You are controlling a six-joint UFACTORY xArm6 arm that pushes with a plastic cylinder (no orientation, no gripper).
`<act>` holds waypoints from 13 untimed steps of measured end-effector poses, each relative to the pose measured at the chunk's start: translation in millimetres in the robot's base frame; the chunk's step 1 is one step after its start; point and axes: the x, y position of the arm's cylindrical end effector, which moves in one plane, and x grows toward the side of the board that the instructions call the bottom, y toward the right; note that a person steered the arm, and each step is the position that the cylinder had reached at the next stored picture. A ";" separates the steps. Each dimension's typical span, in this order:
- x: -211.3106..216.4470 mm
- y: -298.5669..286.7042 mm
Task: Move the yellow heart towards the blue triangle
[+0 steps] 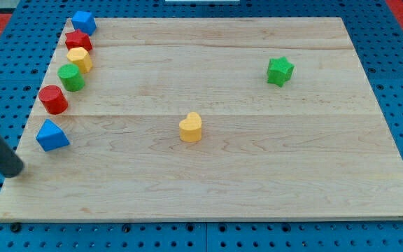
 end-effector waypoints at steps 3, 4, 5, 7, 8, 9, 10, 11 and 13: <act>-39.9 38.1; -37.7 77.2; -11.2 199.1; -30.4 441.0; -55.1 406.9; -65.1 313.2; -83.7 244.5; -56.3 188.5; -53.2 196.6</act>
